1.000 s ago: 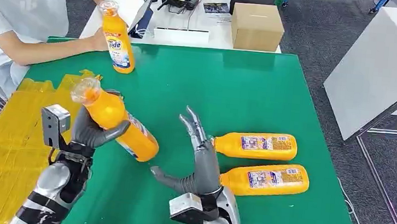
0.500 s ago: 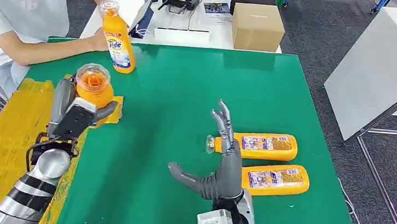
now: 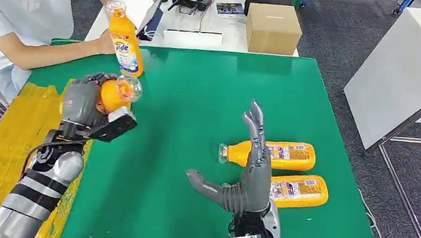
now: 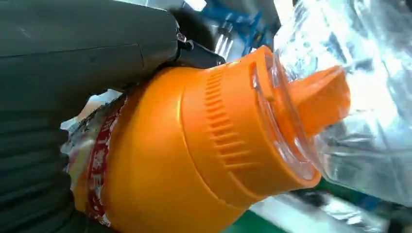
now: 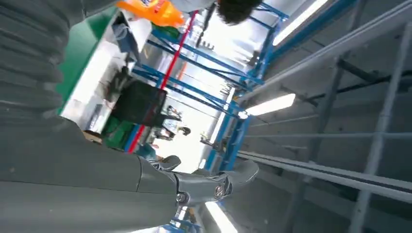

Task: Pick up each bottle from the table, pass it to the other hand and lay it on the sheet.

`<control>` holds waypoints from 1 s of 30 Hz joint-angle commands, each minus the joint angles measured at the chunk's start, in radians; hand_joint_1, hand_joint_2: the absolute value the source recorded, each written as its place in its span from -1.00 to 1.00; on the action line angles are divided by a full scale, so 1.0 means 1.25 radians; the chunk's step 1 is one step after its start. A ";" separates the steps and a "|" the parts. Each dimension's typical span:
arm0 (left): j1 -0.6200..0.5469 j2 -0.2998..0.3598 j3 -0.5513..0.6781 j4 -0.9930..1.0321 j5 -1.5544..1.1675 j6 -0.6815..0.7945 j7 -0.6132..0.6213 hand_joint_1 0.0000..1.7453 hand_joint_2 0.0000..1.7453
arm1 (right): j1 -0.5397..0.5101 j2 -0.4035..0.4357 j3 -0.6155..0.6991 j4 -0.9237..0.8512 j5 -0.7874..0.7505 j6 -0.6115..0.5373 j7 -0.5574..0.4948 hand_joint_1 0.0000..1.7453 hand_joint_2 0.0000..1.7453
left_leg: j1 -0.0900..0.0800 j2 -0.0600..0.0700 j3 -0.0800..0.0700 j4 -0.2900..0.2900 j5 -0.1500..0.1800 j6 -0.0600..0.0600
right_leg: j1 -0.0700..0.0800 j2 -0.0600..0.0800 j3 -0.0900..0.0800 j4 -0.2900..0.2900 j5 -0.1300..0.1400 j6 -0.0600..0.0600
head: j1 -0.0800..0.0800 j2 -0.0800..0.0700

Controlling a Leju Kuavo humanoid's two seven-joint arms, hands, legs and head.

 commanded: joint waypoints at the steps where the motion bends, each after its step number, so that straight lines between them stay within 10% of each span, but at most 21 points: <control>1: -0.193 0.029 -0.156 0.432 -0.254 0.018 0.053 1.00 1.00 | -0.062 -0.024 0.004 -0.010 -0.012 0.027 0.005 -1.00 1.00 | 0.000 -0.001 0.002 0.000 0.000 0.000 | 0.000 -0.001 0.003 0.000 0.000 0.000 | 0.000 0.000; 30: -0.247 0.060 -0.202 0.745 -0.337 -0.030 0.041 1.00 1.00 | -0.094 -0.028 0.031 0.040 -0.061 0.045 -0.009 -1.00 1.00 | 0.001 0.002 0.003 0.000 -0.002 0.000 | 0.001 0.002 0.004 -0.001 -0.001 -0.001 | 0.000 0.000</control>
